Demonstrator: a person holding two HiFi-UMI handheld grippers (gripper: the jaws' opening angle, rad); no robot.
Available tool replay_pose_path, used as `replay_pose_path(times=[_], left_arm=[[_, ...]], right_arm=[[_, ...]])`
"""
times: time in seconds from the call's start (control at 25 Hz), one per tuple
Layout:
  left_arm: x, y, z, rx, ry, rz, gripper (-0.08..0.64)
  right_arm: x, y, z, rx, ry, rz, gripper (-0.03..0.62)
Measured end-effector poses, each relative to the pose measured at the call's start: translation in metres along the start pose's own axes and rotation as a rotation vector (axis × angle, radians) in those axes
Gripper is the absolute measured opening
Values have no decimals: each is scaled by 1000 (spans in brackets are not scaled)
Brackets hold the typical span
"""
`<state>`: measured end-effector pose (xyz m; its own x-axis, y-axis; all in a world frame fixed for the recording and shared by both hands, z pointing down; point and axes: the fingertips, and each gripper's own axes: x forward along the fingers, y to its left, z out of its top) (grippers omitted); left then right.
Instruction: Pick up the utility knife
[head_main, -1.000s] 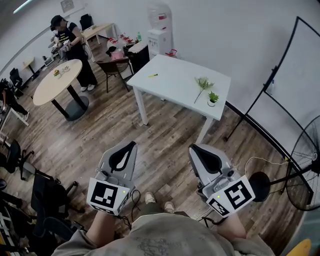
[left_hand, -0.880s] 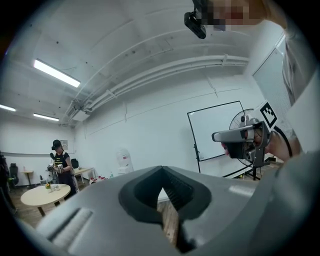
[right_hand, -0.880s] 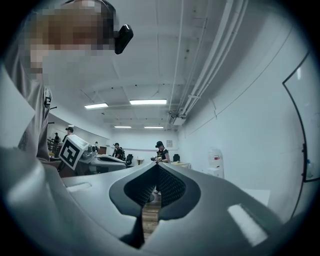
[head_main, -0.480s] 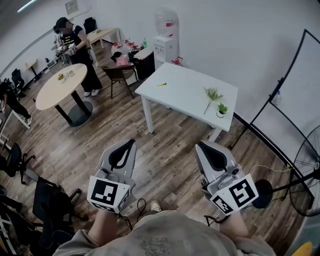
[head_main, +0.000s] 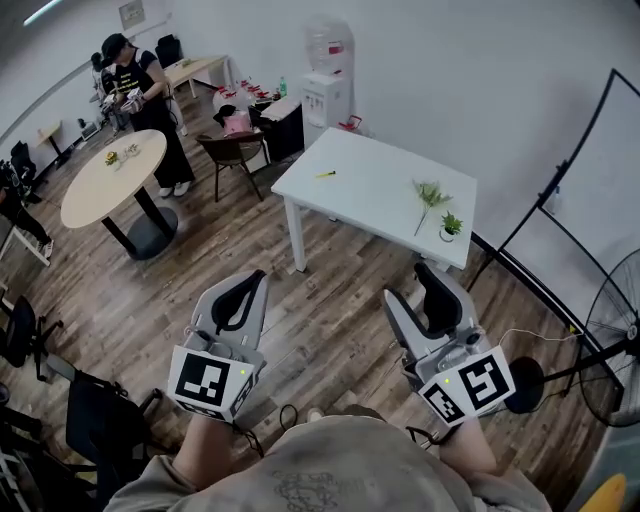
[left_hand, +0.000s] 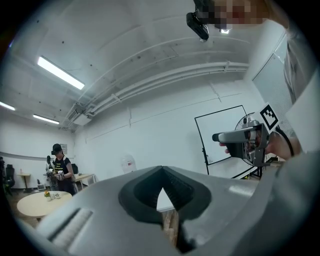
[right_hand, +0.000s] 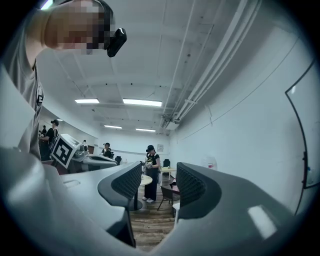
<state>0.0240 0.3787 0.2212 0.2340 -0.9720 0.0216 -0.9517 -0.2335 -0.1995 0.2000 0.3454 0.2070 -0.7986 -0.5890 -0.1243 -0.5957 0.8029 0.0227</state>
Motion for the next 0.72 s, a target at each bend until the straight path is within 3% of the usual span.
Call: replay_pose_path(times=[0.4, 0.72], left_arm=[[26, 43, -49, -33, 59, 1, 0], [82, 73, -68, -16, 89, -1, 0]], right_arm=[[55, -11, -30, 15, 41, 4, 230], [113, -43, -59, 2, 69, 49, 230]])
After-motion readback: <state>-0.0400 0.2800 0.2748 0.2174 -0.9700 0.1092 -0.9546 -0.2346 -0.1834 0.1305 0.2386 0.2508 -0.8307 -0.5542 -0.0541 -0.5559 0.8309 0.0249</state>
